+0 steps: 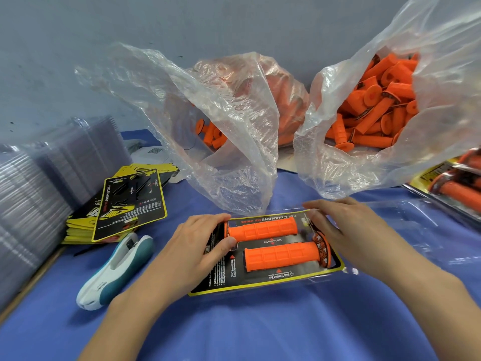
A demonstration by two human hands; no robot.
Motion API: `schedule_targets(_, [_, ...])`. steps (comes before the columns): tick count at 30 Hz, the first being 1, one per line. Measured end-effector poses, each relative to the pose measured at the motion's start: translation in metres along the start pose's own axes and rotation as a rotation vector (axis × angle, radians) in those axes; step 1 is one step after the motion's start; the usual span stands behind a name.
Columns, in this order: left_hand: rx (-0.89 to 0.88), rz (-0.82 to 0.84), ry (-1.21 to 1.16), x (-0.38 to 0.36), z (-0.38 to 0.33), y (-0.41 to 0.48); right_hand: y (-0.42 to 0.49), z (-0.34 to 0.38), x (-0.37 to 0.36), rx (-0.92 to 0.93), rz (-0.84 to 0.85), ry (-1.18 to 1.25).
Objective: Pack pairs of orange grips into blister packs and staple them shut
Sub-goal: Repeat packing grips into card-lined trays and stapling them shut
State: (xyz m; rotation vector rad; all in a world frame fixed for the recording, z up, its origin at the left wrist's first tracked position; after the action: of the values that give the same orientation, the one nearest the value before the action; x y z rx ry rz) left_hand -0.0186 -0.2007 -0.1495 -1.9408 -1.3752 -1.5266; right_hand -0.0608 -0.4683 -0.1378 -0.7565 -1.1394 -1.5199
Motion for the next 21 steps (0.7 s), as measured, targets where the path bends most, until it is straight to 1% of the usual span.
schedule_targets(6, [-0.005, -0.003, 0.007, -0.001, -0.001, 0.001, -0.004, -0.005, -0.005, 0.024, 0.022, -0.068])
schedule_targets(8, [-0.007, -0.01, 0.006, -0.002, -0.001, 0.001, -0.005, -0.005, -0.005, 0.046, 0.004, -0.072])
schedule_targets(10, [0.003, -0.028, -0.011, -0.002, 0.001, 0.001, -0.008, -0.005, 0.0, 0.058, -0.074, -0.022])
schedule_targets(13, [0.055, -0.066, -0.055, 0.002, 0.008, 0.002, -0.015, -0.004, 0.009, 0.032, -0.238, 0.058])
schedule_targets(15, [0.098, -0.096, -0.068, 0.005, 0.013, 0.001, -0.022, -0.005, 0.015, -0.018, -0.341, 0.12])
schedule_targets(18, [0.204, -0.137, -0.08, 0.009, 0.025, -0.004, -0.039, -0.006, 0.022, -0.124, -0.446, 0.243])
schedule_targets(19, [0.247, -0.138, -0.078, 0.01, 0.029, -0.006, -0.047, -0.004, 0.025, -0.161, -0.468, 0.336])
schedule_targets(21, [0.334, -0.135, -0.086, 0.013, 0.033, -0.012, -0.064, -0.001, 0.026, -0.262, -0.468, 0.604])
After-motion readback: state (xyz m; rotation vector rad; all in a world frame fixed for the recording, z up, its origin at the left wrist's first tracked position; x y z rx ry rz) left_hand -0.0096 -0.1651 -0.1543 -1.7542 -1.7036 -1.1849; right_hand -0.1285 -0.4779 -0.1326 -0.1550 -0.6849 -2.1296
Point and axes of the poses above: each hand's wrist, its own y-axis towards the middle knuckle, its own x-axis out of the back of the hand, z = x × y, the point moved 4 cm from there along y, towards the middle knuckle, and after that the axes turned 1 degree about -z, right-handed, at the moved point
